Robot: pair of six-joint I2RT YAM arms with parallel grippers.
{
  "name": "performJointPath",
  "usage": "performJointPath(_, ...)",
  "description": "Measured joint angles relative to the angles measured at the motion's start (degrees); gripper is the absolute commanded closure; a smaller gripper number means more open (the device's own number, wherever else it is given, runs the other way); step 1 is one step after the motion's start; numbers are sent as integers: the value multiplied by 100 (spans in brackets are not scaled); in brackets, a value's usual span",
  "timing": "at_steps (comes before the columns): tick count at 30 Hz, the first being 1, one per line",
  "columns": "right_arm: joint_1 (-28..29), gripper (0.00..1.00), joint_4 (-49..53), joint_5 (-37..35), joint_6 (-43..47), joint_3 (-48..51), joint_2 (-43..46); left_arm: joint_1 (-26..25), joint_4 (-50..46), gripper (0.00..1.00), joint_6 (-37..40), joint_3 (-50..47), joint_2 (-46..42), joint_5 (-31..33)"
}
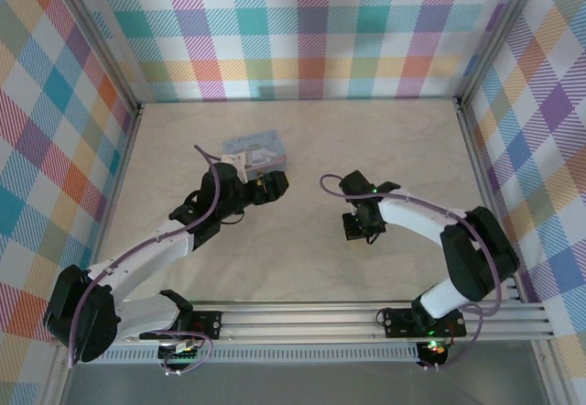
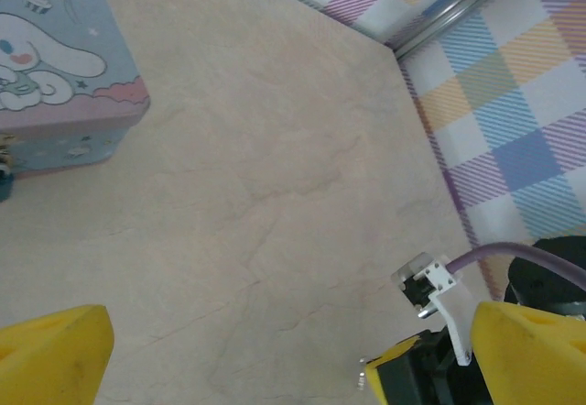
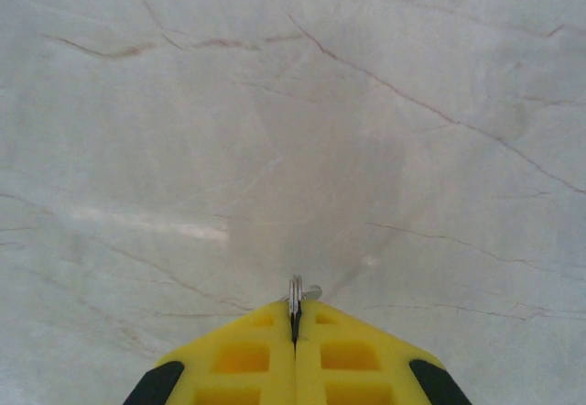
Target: Unlock the padlock with the key
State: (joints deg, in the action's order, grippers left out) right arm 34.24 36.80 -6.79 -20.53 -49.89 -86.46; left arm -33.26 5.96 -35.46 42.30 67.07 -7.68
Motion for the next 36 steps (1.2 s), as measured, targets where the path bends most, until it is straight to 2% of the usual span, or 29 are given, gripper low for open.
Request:
performJointPath(8, 0, 100, -1104, 363, 2, 584, 1558, 0, 337, 0, -1469, 105, 249, -391)
performJointPath(15, 0, 100, -2326, 826, 61, 960, 2529, -22, 673, 2, -3265, 114, 614, -699)
performJointPath(17, 0, 100, -2590, 953, 109, 984, 2634, -55, 787, 3, -3775, 114, 686, -745)
performJointPath(20, 0, 100, -3025, 1187, 160, 984, 2708, -129, 1106, 12, -4562, 101, 804, -796)
performJointPath(25, 63, 100, -3803, 1515, 125, 1115, 2715, -317, 1963, 17, -5659, 59, 1165, -890)
performJointPath(36, 256, 100, -4824, 1803, -52, 1174, 2564, -841, 3244, 31, -6881, 59, 2044, -933)
